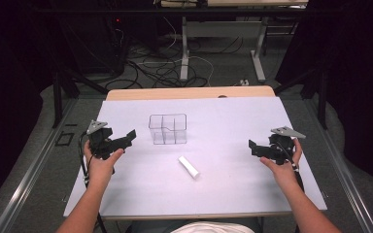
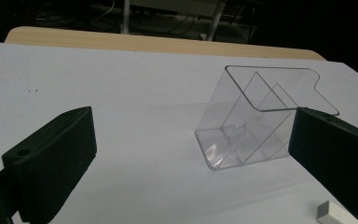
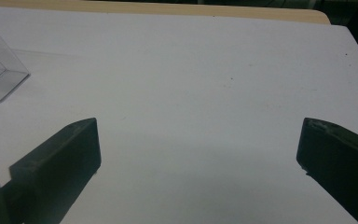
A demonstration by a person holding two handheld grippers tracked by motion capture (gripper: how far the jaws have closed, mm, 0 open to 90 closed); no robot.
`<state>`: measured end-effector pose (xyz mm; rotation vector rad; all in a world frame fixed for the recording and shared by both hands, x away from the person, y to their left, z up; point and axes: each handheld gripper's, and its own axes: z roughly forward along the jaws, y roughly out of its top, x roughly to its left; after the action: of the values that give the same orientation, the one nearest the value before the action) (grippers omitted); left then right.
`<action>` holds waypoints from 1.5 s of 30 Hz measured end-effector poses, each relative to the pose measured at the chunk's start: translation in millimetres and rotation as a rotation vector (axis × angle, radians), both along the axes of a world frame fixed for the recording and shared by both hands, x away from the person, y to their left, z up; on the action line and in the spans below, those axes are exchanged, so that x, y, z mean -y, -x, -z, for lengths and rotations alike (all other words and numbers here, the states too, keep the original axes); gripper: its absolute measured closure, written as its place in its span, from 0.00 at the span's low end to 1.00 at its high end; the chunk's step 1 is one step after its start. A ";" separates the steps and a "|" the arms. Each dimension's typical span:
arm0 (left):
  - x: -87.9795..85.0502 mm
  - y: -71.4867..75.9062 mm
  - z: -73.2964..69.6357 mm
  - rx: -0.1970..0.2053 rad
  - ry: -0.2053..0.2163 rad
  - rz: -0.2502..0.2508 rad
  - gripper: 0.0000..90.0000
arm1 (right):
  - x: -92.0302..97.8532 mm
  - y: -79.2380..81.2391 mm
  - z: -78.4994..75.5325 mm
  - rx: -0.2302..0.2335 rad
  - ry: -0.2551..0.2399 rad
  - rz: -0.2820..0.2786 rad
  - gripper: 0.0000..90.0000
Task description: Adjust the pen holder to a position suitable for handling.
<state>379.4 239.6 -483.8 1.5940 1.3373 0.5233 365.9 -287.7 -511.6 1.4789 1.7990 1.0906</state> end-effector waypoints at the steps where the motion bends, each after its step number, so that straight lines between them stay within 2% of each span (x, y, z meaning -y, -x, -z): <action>1: 1.6 -1.8 -2.2 0.001 -0.003 0.000 0.01 | 0.0 0.0 0.0 0.000 0.000 0.000 0.00; 7: 12.9 -15.5 -15.1 0.017 0.025 -0.022 0.10 | -1.1 1.1 1.5 0.000 0.006 -0.002 0.00; 10: 19.7 -22.1 -20.5 0.015 0.010 -0.031 0.18 | -1.3 1.7 1.3 0.001 0.000 -0.002 0.00; 14: 28.0 -30.6 -24.7 0.008 0.007 -0.035 0.20 | -1.6 2.2 2.2 -0.011 -0.001 -0.002 0.00; 16: 30.6 -34.5 -25.9 -0.001 -0.005 -0.037 0.28 | -2.3 1.5 3.4 -0.014 -0.005 -0.005 0.00; 20: 35.6 -42.8 -25.4 -0.039 0.006 -0.038 0.38 | -3.2 1.2 3.6 -0.015 -0.008 -0.009 0.00; 21: 37.1 -44.8 -24.3 -0.038 0.009 -0.038 0.39 | -3.1 0.8 3.7 -0.014 -0.006 -0.012 0.00; 22: 39.5 -47.8 -22.9 -0.063 0.019 -0.023 0.42 | -3.1 0.4 4.0 -0.015 -0.003 -0.015 0.00; 25: 42.5 -50.3 -21.2 -0.081 0.009 -0.028 0.47 | -4.5 -0.9 5.2 -0.023 -0.006 -0.016 0.00; 28: 46.2 -52.1 -18.9 -0.092 -0.017 -0.059 0.53 | -5.6 -2.0 6.2 -0.027 -0.006 -0.021 0.00; 30: 47.8 -54.9 -16.8 -0.108 0.002 -0.054 0.56 | -5.9 -2.2 6.4 -0.028 -0.006 -0.023 0.00; 31: 48.2 -56.0 -16.4 -0.128 -0.003 -0.049 0.60 | -6.0 -2.6 7.0 -0.027 -0.002 -0.028 0.00; 34: 52.6 -59.7 -13.0 -0.145 -0.025 -0.061 0.65 | -6.3 -3.1 7.5 -0.031 -0.003 -0.030 0.00; 35: 53.5 -60.5 -12.6 -0.163 -0.038 -0.064 0.69 | -6.5 -3.3 7.7 -0.032 -0.006 -0.029 0.00; 37: 56.4 -62.2 -10.9 -0.180 -0.045 -0.072 0.70 | -6.4 -3.5 8.0 -0.032 -0.007 -0.030 0.00; 40: 59.9 -64.0 -7.9 -0.194 -0.071 -0.068 0.79 | -5.9 -3.7 8.6 -0.038 -0.011 -0.031 0.00; 42: 62.2 -64.4 -7.1 -0.211 -0.087 -0.072 0.81 | -5.6 -3.7 8.7 -0.039 -0.012 -0.031 0.00; 43: 62.9 -64.8 -6.5 -0.212 -0.094 -0.070 0.86 | -5.5 -3.7 8.9 -0.042 -0.016 -0.028 0.00; 45: 64.6 -65.2 -6.2 -0.223 -0.100 -0.061 0.88 | -4.8 -3.9 9.0 -0.040 -0.012 -0.032 0.00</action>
<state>444.6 174.9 -477.6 1.7374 1.5511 0.4655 369.8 -282.9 -520.6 1.4941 1.8520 1.0964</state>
